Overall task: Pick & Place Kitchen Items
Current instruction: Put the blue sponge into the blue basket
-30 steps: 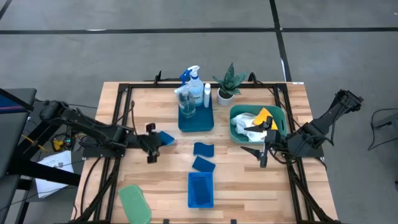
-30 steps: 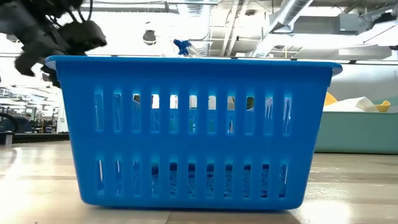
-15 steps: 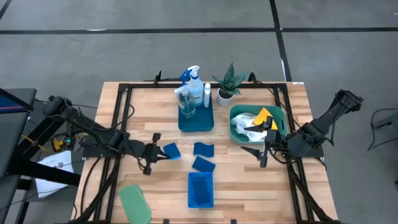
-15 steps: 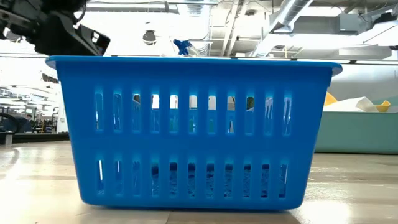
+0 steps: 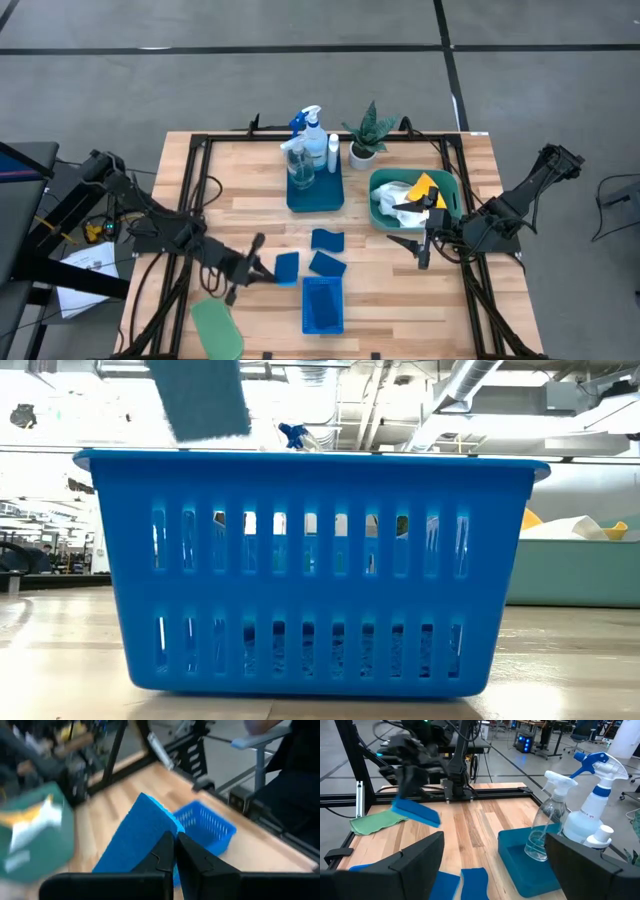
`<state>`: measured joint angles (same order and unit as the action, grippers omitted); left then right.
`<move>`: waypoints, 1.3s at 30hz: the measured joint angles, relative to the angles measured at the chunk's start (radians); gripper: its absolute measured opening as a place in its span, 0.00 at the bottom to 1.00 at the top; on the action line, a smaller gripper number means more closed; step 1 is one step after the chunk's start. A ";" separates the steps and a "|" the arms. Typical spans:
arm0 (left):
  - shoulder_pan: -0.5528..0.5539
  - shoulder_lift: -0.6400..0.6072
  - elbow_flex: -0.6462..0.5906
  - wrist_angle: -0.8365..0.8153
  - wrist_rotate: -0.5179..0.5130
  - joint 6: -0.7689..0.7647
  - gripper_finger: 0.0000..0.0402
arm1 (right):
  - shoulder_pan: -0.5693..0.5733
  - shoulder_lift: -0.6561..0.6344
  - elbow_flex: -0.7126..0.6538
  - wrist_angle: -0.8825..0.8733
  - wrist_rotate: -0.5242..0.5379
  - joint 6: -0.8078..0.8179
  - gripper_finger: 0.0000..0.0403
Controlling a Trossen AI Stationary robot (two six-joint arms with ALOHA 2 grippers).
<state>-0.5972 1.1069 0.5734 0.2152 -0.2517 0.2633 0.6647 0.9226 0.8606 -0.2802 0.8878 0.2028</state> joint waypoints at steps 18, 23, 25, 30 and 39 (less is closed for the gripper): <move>-0.059 0.559 0.607 -0.289 -0.045 0.177 0.00 | 0.000 0.000 0.000 0.000 0.000 0.000 0.83; -0.101 0.639 0.684 -0.316 -0.121 0.221 0.00 | 0.002 0.000 0.000 -0.001 0.000 0.007 0.83; -0.119 0.651 0.684 -0.290 -0.170 0.199 0.00 | 0.004 0.000 0.000 -0.002 0.000 0.007 0.83; -0.178 0.703 0.659 -0.237 -0.349 0.155 0.00 | 0.002 0.000 0.000 -0.002 0.000 0.007 0.83; -0.192 0.774 0.657 -0.231 -0.397 0.105 0.00 | 0.000 0.000 0.000 0.008 0.000 0.008 0.83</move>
<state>-0.7895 1.8807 1.2301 -0.0158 -0.6491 0.3685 0.6643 0.9230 0.8606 -0.2724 0.8875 0.2104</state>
